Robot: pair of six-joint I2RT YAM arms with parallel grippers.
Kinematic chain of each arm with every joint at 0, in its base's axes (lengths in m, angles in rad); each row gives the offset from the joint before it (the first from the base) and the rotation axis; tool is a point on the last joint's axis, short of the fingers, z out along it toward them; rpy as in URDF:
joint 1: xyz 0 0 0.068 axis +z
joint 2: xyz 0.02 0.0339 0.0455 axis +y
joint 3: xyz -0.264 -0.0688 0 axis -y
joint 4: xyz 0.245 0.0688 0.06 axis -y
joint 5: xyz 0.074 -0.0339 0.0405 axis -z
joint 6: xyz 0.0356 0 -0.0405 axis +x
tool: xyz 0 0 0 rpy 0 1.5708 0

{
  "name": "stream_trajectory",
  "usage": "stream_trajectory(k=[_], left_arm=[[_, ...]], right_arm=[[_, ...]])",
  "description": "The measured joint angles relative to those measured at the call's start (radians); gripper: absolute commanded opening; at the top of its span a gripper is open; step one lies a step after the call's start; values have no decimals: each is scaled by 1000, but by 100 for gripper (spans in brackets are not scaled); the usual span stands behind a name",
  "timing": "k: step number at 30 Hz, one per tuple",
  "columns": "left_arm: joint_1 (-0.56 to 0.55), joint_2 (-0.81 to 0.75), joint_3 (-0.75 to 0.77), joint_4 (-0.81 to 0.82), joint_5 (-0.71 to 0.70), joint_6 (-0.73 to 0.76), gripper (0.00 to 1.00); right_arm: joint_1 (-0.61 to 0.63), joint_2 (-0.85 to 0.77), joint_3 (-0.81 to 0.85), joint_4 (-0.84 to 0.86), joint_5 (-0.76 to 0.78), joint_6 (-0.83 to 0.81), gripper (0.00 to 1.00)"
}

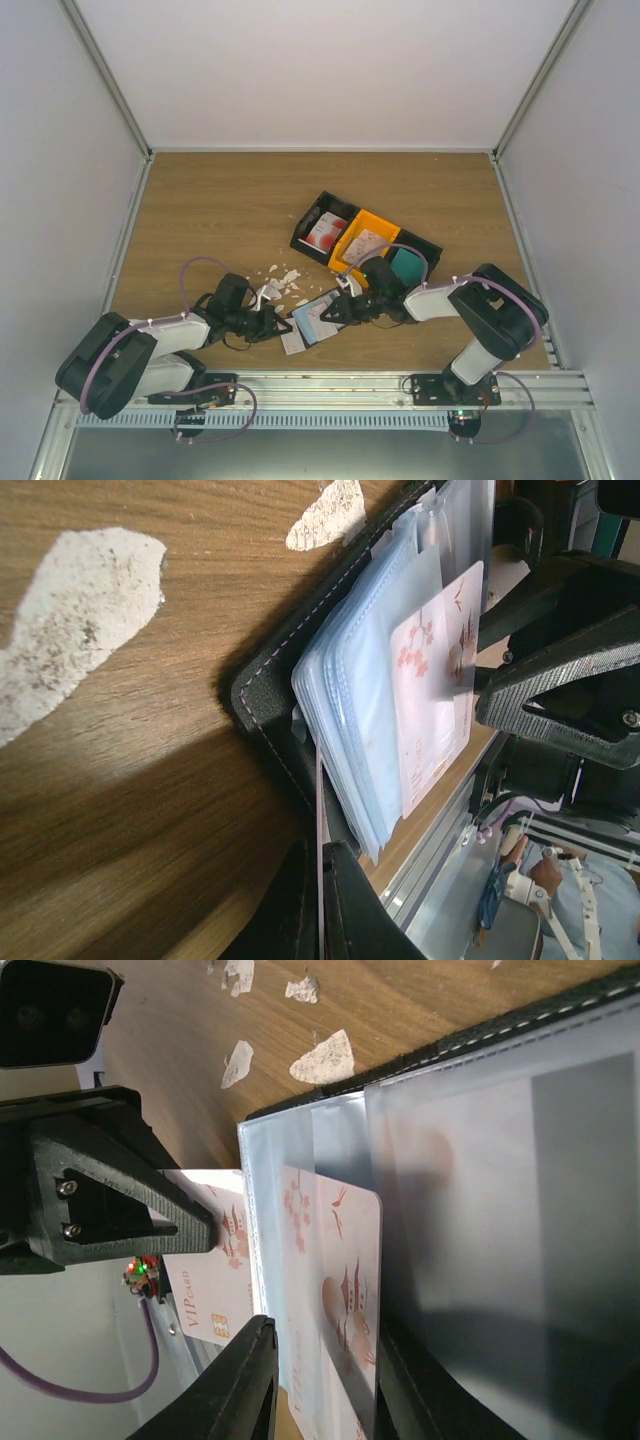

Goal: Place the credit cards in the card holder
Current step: Insert the credit card into the card holder.

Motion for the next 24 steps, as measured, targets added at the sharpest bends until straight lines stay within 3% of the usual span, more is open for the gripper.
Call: stream_trajectory(k=[9, 16, 24], left_arm=[[0, 0, 0, 3, 0, 1, 0], [0, 0, -6, 10, -1, 1, 0], [0, -4, -10, 14, -2, 0, 0]], right_arm=[[10, -14, 1, -23, 62, 0, 23], [11, -47, -2, -37, 100, 3, 1], [14, -58, -2, -2, 67, 19, 0]])
